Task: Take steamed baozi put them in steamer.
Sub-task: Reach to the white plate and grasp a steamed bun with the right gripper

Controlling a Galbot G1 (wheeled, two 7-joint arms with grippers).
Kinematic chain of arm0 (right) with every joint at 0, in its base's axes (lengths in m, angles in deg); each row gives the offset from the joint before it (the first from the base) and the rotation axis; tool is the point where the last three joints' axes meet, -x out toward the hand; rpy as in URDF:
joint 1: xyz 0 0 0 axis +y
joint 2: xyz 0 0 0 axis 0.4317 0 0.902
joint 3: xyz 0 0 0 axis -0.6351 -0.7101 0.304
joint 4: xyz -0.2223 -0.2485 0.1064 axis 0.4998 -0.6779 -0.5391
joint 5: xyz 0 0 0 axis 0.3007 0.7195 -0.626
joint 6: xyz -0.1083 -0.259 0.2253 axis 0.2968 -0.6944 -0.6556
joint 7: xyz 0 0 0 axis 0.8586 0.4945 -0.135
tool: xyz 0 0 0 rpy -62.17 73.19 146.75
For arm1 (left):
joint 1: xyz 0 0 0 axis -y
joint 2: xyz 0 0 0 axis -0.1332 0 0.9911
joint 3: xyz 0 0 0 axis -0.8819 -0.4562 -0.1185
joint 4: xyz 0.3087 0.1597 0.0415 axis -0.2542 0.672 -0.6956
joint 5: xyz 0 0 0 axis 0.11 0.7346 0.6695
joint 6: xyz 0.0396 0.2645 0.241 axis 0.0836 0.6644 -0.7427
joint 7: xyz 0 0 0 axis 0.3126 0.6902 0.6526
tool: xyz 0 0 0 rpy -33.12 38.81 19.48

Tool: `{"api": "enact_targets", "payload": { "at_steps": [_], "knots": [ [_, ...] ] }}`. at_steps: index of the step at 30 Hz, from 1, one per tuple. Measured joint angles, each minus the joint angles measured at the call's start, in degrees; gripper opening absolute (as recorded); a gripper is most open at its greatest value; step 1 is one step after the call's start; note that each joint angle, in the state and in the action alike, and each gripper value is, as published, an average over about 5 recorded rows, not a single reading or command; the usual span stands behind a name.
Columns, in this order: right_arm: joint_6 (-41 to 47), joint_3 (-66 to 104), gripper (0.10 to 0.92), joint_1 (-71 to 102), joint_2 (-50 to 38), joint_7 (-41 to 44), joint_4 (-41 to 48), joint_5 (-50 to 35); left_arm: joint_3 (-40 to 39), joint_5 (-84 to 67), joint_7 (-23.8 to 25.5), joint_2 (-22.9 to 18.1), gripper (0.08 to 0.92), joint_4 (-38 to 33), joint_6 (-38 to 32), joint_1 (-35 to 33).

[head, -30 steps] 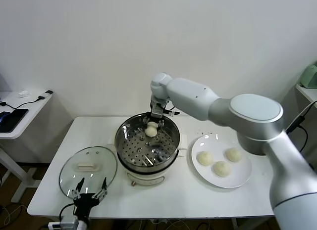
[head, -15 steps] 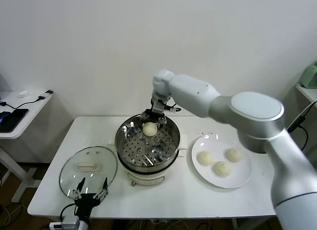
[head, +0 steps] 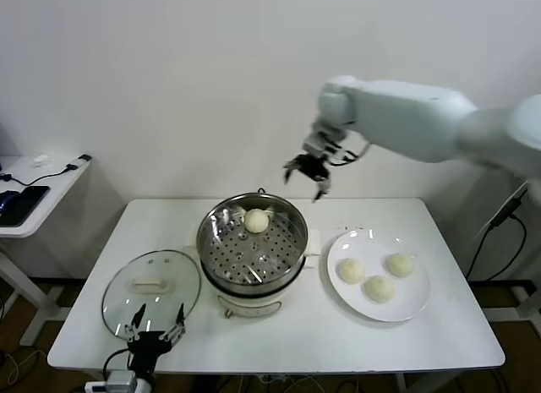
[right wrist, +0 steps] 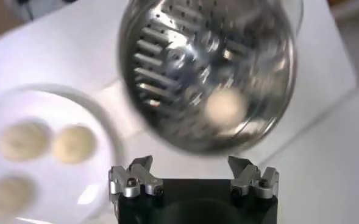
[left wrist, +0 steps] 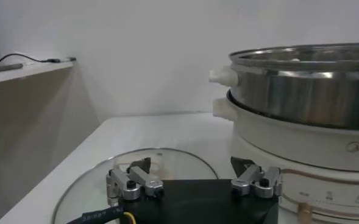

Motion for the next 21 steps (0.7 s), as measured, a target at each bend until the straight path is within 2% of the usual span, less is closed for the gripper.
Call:
{"api": "enact_targets", "payload": {
  "at_steps": [9,21],
  "knots": [
    [16.18,-4.32,0.823,1.37,-10.92,-5.29,-10.39,-3.62,0.31,-0.05,-0.01,-0.14,0.823,-0.03,-0.08,0.05],
    [26.98,3.28,0.823,14.81,-13.87,-10.18,-8.38,-1.01,0.54,0.28,0.00,-0.53,0.823,0.52,-0.54,-0.43]
  ]
}}
